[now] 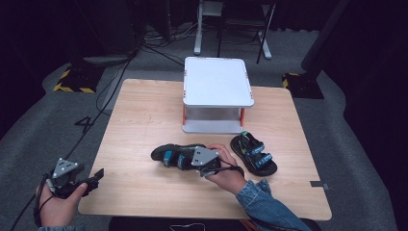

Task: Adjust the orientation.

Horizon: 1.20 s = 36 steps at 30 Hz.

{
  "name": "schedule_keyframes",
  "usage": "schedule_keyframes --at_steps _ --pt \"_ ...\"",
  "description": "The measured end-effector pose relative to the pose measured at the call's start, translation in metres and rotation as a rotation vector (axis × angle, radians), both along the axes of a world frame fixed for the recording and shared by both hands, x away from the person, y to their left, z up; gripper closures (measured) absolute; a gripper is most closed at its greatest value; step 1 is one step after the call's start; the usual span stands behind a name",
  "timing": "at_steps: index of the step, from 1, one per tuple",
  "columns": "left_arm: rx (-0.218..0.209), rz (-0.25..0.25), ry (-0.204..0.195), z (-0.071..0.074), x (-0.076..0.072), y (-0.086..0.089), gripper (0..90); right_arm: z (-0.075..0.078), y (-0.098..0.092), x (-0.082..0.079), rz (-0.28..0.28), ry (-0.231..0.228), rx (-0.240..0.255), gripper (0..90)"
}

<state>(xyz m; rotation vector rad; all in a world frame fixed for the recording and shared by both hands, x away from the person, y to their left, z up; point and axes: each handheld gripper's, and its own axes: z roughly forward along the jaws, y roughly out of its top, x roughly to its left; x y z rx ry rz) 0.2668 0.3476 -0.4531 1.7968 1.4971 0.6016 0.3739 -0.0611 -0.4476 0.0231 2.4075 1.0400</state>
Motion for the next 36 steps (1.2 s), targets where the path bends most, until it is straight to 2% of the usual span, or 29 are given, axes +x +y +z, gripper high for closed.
schedule_keyframes --at_steps 4,5,8,10,14,15,17,18,19,21,22,23,24,25,26,28,32,35,36 --pt "-0.002 -0.008 0.001 0.000 0.005 -0.002 27.3 0.013 -0.003 -0.005 0.011 0.103 0.057 85.6" --pt "-0.003 -0.013 -0.001 0.000 0.006 -0.003 27.3 0.015 -0.004 -0.007 0.019 0.144 0.074 85.6" --pt "-0.003 -0.034 -0.001 0.001 0.012 -0.008 27.3 0.019 -0.009 -0.010 -0.012 0.186 0.093 85.6" --pt "-0.003 -0.043 -0.001 0.001 0.017 -0.011 27.3 0.020 -0.018 -0.008 -0.057 0.230 0.107 85.4" --pt "-0.004 -0.068 -0.003 0.003 0.027 -0.017 27.3 0.022 -0.042 -0.002 -0.183 0.384 0.159 85.2" --pt "-0.001 -0.077 -0.003 0.003 0.030 -0.019 27.3 0.022 -0.051 0.000 -0.225 0.434 0.185 85.0" --pt "-0.002 -0.091 -0.003 0.002 0.036 -0.024 27.3 0.021 -0.064 0.003 -0.292 0.503 0.216 84.7" --pt "0.002 -0.104 0.000 0.002 0.039 -0.026 27.3 0.020 -0.067 0.004 -0.316 0.514 0.216 84.6" --pt "0.002 -0.112 0.000 0.002 0.042 -0.029 27.3 0.017 -0.071 0.006 -0.342 0.517 0.220 84.0" --pt "0.001 -0.125 0.001 0.003 0.046 -0.034 27.3 0.011 -0.076 0.009 -0.373 0.491 0.253 81.2" --pt "0.003 -0.133 0.001 0.003 0.048 -0.036 27.2 0.010 -0.078 0.010 -0.382 0.470 0.255 79.1" --pt "0.006 -0.141 0.004 0.003 0.050 -0.037 27.2 0.009 -0.081 0.013 -0.404 0.423 0.252 75.3" --pt "0.002 -0.139 0.005 0.002 0.051 -0.039 27.2 0.007 -0.082 0.015 -0.411 0.396 0.250 75.4" --pt "0.007 -0.143 0.004 0.002 0.052 -0.039 27.2 0.005 -0.084 0.017 -0.428 0.367 0.225 75.9" --pt "0.007 -0.144 0.004 0.002 0.053 -0.040 27.2 0.003 -0.086 0.019 -0.429 0.368 0.221 75.8" --pt "0.005 -0.146 0.006 0.002 0.055 -0.042 27.2 -0.003 -0.090 0.022 -0.409 0.406 0.260 74.8" --pt "0.006 -0.156 0.007 0.002 0.057 -0.044 27.2 -0.001 -0.092 0.023 -0.401 0.400 0.282 67.6" --pt "0.007 -0.159 0.006 0.003 0.059 -0.045 27.2 0.006 -0.093 0.019 -0.415 0.366 0.319 48.6" --pt "0.005 -0.161 0.006 0.003 0.059 -0.045 27.2 0.009 -0.095 0.018 -0.420 0.356 0.332 47.4"
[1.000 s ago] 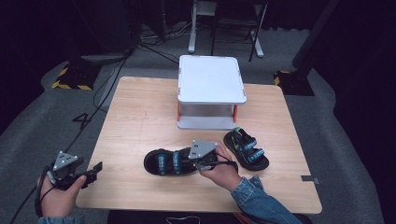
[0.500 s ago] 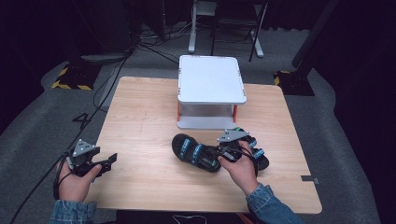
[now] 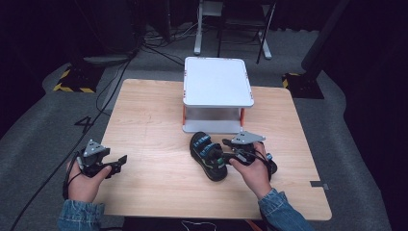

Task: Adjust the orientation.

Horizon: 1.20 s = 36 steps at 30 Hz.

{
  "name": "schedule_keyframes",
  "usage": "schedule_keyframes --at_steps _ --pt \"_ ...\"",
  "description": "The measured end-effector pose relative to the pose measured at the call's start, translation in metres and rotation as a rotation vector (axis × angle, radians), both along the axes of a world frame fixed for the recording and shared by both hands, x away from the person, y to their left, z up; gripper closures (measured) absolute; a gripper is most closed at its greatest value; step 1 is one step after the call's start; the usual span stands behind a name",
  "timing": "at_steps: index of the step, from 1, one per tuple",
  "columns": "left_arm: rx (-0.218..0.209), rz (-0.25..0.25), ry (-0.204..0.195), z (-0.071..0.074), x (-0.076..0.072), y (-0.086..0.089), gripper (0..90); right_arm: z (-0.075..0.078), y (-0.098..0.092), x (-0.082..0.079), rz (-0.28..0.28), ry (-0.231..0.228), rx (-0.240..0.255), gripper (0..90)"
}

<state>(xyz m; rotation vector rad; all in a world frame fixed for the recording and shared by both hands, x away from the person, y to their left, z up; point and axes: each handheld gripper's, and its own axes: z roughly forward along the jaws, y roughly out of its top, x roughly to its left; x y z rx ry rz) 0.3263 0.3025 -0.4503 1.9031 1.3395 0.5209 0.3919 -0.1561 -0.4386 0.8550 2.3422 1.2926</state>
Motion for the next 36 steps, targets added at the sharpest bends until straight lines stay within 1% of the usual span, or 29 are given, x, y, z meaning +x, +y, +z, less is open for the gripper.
schedule_keyframes --at_steps 1,3,4,6,7,9,10,11,13,15,16,19,20,21,22,23,24,26,27,28,29,32,36 --pt "0.000 -0.001 -0.001 0.000 0.001 -0.001 27.2 0.004 -0.002 -0.002 0.002 -0.001 0.017 45.6" --pt "-0.003 -0.009 -0.002 0.001 0.004 -0.003 27.2 0.010 -0.006 -0.006 0.004 -0.001 0.042 39.2" --pt "-0.005 -0.014 -0.002 0.001 0.006 -0.005 27.2 0.013 -0.008 -0.008 0.008 0.001 0.045 37.1" --pt "-0.006 -0.022 -0.002 0.001 0.010 -0.007 27.1 0.018 -0.010 -0.012 0.026 0.018 0.037 29.1" --pt "-0.009 -0.026 0.002 0.002 0.012 -0.009 27.1 0.019 -0.011 -0.015 0.036 0.027 0.035 26.4" --pt "-0.005 -0.035 -0.008 0.002 0.017 -0.014 27.1 0.020 -0.013 -0.021 0.048 0.036 0.023 21.6" --pt "-0.007 -0.045 -0.006 0.003 0.020 -0.017 27.1 0.020 -0.013 -0.023 0.049 0.039 0.016 18.5" --pt "-0.008 -0.053 -0.006 0.003 0.022 -0.019 26.9 0.018 -0.013 -0.026 0.049 0.045 0.006 16.8" --pt "-0.003 -0.068 -0.005 0.003 0.025 -0.024 26.8 0.014 -0.012 -0.029 0.042 0.057 -0.017 17.0" --pt "0.001 -0.077 -0.007 0.002 0.028 -0.027 26.7 0.006 -0.010 -0.029 0.042 0.077 -0.038 17.0" --pt "-0.005 -0.082 -0.003 0.002 0.028 -0.028 26.7 0.002 -0.008 -0.029 0.035 0.089 -0.049 16.8" --pt "0.003 -0.084 0.000 0.001 0.029 -0.029 26.7 -0.014 -0.002 -0.024 0.030 0.140 -0.078 17.1" --pt "0.002 -0.080 0.000 0.001 0.029 -0.029 26.6 -0.019 0.000 -0.022 0.031 0.157 -0.075 19.1" --pt "0.005 -0.079 -0.001 0.001 0.028 -0.028 26.6 -0.022 0.001 -0.021 0.044 0.174 -0.065 28.3" --pt "0.004 -0.077 0.000 0.001 0.028 -0.027 26.5 -0.025 0.002 -0.020 0.050 0.185 -0.060 29.0" --pt "0.008 -0.074 -0.001 0.002 0.027 -0.026 26.5 -0.028 0.003 -0.018 0.054 0.209 -0.065 34.1" --pt "0.006 -0.074 0.000 0.002 0.027 -0.026 26.5 -0.029 0.003 -0.017 0.061 0.213 -0.083 39.8" --pt "0.007 -0.069 -0.001 0.001 0.026 -0.024 26.5 -0.028 0.002 -0.016 0.062 0.212 -0.094 50.7" --pt "0.003 -0.068 0.000 0.001 0.026 -0.024 26.5 -0.027 0.000 -0.016 0.062 0.209 -0.110 60.5" --pt "0.003 -0.065 0.003 0.000 0.026 -0.024 26.5 -0.026 0.000 -0.017 0.066 0.211 -0.121 65.5" --pt "0.008 -0.067 0.006 -0.001 0.026 -0.024 26.5 -0.026 0.001 -0.018 0.063 0.199 -0.128 69.0" --pt "0.006 -0.067 0.005 -0.001 0.026 -0.024 26.5 -0.024 0.005 -0.019 0.079 0.176 -0.163 72.4" --pt "0.000 -0.060 0.006 0.000 0.025 -0.021 26.5 -0.021 0.008 -0.018 0.086 0.168 -0.120 75.7"
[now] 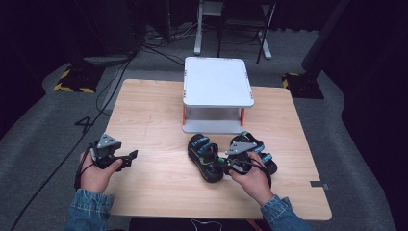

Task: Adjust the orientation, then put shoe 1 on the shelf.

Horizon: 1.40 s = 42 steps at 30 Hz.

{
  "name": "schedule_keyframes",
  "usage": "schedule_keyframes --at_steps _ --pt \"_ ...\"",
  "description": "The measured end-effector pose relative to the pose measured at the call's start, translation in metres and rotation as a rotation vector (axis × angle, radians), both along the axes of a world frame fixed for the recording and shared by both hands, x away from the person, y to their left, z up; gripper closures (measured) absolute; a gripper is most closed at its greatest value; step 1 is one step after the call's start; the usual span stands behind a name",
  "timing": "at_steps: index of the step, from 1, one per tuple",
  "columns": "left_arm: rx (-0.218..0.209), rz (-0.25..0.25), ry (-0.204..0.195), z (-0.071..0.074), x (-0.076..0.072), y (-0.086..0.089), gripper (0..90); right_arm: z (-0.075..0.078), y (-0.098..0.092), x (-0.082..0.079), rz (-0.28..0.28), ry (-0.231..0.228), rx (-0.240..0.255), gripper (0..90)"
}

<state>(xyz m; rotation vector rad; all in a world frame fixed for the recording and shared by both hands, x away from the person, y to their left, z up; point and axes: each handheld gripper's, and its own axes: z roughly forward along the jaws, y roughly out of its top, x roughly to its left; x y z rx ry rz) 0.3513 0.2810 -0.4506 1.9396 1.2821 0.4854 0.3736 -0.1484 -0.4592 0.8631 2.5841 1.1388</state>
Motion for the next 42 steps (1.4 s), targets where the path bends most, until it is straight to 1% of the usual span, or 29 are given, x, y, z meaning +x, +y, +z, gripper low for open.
schedule_keyframes --at_steps 3,7,8,10,13,16,19,21,24,26,28,29,31,32,33,34,35,36,37,38,40,41,42 --pt "-0.002 0.008 -0.002 0.000 0.000 0.002 26.6 0.008 0.001 0.001 -0.004 -0.030 0.039 77.1" --pt "-0.008 0.011 -0.001 0.000 0.000 0.003 26.6 0.021 0.003 0.005 -0.033 -0.099 0.087 77.4" --pt "-0.008 0.012 -0.002 0.000 0.000 0.003 26.6 0.025 0.003 0.008 -0.044 -0.113 0.097 77.3" --pt "-0.008 0.013 -0.002 0.000 0.000 0.002 26.6 0.030 0.004 0.013 -0.070 -0.122 0.116 77.3" --pt "-0.008 0.010 -0.002 0.000 -0.001 0.003 26.6 0.033 0.008 0.027 -0.129 -0.138 0.116 77.2" --pt "-0.007 0.011 -0.003 0.001 -0.002 0.004 26.6 0.030 0.012 0.044 -0.198 -0.140 0.113 77.2" --pt "-0.014 0.019 -0.005 0.001 -0.003 0.005 26.7 0.022 0.019 0.061 -0.261 -0.140 0.110 77.1" --pt "-0.011 0.017 -0.006 0.000 -0.002 0.005 26.6 0.016 0.026 0.071 -0.297 -0.138 0.095 77.0" --pt "-0.005 0.011 -0.003 -0.001 -0.003 0.006 26.6 0.006 0.036 0.085 -0.348 -0.157 0.072 76.5" --pt "-0.007 0.013 -0.002 -0.001 -0.003 0.008 26.6 0.000 0.040 0.092 -0.367 -0.169 0.062 76.2" --pt "-0.013 0.021 -0.004 -0.001 -0.004 0.009 26.6 -0.007 0.045 0.100 -0.382 -0.173 0.042 74.1" --pt "-0.016 0.021 -0.004 -0.001 -0.005 0.010 26.7 -0.010 0.046 0.104 -0.379 -0.181 0.049 73.1" --pt "-0.017 0.023 -0.004 0.000 -0.006 0.011 26.7 -0.010 0.048 0.105 -0.380 -0.205 0.047 67.0" --pt "-0.017 0.029 -0.010 0.000 -0.006 0.012 26.7 -0.011 0.048 0.105 -0.383 -0.204 0.039 62.5" --pt "-0.017 0.031 -0.012 0.001 -0.006 0.012 26.7 -0.012 0.048 0.104 -0.382 -0.219 0.036 57.8" --pt "-0.016 0.029 -0.012 0.001 -0.006 0.012 26.7 -0.013 0.047 0.102 -0.381 -0.241 0.033 49.5" --pt "-0.013 0.025 -0.010 0.001 -0.006 0.012 26.7 -0.013 0.046 0.101 -0.380 -0.252 0.028 42.9" --pt "-0.013 0.026 -0.009 0.001 -0.007 0.011 26.7 -0.011 0.044 0.098 -0.371 -0.252 0.029 37.5" --pt "-0.010 0.022 -0.011 0.001 -0.006 0.011 26.8 -0.009 0.042 0.094 -0.366 -0.243 0.054 33.9" --pt "-0.010 0.020 -0.008 0.001 -0.006 0.010 26.7 -0.006 0.040 0.090 -0.362 -0.253 0.084 33.1" --pt "-0.010 0.020 -0.011 0.002 -0.006 0.008 26.7 0.000 0.036 0.078 -0.335 -0.256 0.085 31.3" --pt "-0.013 0.020 -0.011 0.002 -0.007 0.007 26.7 0.003 0.035 0.071 -0.315 -0.251 0.091 33.5" --pt "-0.013 0.018 -0.013 0.002 -0.006 0.007 26.7 0.005 0.033 0.063 -0.293 -0.251 0.087 40.3"
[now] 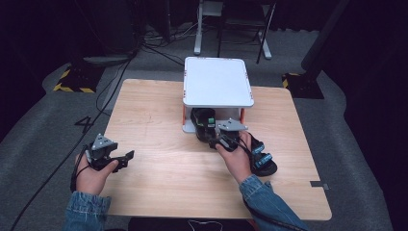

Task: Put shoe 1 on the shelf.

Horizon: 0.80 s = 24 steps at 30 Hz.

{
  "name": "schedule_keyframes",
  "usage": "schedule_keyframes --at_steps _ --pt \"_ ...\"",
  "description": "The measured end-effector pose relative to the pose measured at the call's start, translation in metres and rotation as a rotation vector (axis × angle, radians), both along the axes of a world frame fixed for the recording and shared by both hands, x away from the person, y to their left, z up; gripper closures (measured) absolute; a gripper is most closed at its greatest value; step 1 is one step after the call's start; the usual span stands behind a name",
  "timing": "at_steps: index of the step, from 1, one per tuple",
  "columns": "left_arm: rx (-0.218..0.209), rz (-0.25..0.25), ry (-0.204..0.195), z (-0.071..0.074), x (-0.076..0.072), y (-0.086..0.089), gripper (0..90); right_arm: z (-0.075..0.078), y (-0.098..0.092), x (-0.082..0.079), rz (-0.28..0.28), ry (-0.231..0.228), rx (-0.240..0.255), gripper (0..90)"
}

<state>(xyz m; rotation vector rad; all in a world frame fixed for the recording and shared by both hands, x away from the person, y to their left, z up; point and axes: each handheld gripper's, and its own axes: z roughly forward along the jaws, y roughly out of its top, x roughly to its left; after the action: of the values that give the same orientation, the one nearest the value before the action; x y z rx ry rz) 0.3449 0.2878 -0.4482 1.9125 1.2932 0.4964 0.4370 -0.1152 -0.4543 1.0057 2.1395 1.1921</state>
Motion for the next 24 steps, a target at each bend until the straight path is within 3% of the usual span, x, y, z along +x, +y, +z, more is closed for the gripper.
schedule_keyframes --at_steps 1,4,6,10,13,14,16,24 --pt "0.002 -0.001 0.002 0.000 0.000 -0.001 26.7 0.001 -0.002 -0.008 0.024 0.005 -0.013 52.2" --pt "0.007 -0.004 0.002 0.000 0.001 -0.003 26.7 0.000 -0.005 -0.026 0.103 0.054 -0.059 73.9" --pt "0.009 -0.009 0.003 0.000 0.001 -0.005 26.7 -0.008 -0.005 -0.030 0.125 0.072 -0.068 79.5" --pt "0.011 -0.014 0.006 0.000 0.002 -0.007 26.7 -0.025 0.000 -0.021 0.114 0.104 -0.053 82.9" --pt "0.009 -0.013 0.011 -0.002 0.003 -0.007 26.7 -0.031 0.007 -0.008 0.088 0.062 -0.067 86.6" --pt "0.008 -0.013 0.011 -0.002 0.003 -0.006 26.7 -0.031 0.009 -0.004 0.086 0.068 -0.067 89.9" --pt "0.005 -0.014 0.012 -0.003 0.003 -0.005 26.7 -0.030 0.014 0.008 0.078 0.074 -0.040 89.1" --pt "-0.013 0.001 0.008 -0.004 0.000 0.005 26.7 -0.039 0.036 0.047 0.028 0.060 -0.034 80.2"
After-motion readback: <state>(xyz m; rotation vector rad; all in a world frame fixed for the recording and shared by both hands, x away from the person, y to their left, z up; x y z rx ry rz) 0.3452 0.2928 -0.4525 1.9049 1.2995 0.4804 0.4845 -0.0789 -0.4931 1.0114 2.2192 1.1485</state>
